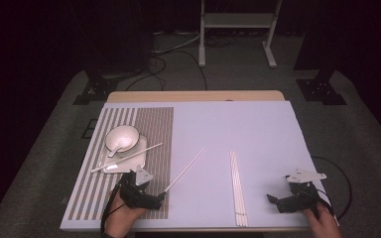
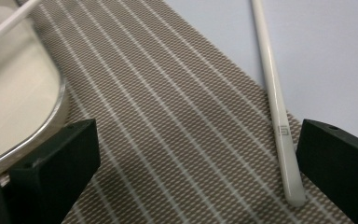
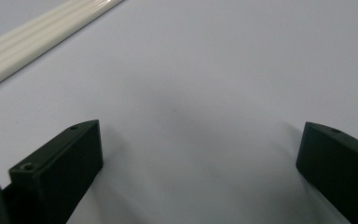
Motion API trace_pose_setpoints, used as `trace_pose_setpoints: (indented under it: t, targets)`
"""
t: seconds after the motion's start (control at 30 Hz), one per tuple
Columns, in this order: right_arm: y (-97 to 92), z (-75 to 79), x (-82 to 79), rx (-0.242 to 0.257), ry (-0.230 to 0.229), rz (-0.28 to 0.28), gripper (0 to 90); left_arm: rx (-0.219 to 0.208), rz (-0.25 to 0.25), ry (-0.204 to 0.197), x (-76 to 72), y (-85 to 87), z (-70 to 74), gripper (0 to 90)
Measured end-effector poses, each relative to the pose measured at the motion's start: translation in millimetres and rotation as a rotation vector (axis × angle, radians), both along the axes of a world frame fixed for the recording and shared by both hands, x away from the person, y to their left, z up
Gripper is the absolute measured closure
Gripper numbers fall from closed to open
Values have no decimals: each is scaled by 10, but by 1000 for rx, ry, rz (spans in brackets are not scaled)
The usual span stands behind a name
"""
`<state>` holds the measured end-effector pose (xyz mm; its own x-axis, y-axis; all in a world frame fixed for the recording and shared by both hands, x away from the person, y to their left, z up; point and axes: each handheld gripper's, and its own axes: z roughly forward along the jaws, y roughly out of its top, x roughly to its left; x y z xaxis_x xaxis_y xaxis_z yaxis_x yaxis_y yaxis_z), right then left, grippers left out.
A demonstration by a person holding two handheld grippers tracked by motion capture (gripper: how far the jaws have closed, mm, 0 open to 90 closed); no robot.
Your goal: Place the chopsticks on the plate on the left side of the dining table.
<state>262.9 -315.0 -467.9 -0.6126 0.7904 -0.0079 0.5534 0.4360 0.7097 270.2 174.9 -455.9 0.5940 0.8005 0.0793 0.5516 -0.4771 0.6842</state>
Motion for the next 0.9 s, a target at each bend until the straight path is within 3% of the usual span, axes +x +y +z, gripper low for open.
trace_pose_setpoints:
  t: [0.13, 0.5, 0.9]
  targets:
    - [1, 0, 0, 1, 1, -1, 0, -11, 4, -2, -3, 22, 12, 0]
    - [0, 0, 0, 0, 0, 0, 0, -127, -47, -13, -6, -135, 72, 0]
    - [-1, 0, 0, 0, 0, 0, 0, -163, -86, -21, 123, -397, 80, 0]
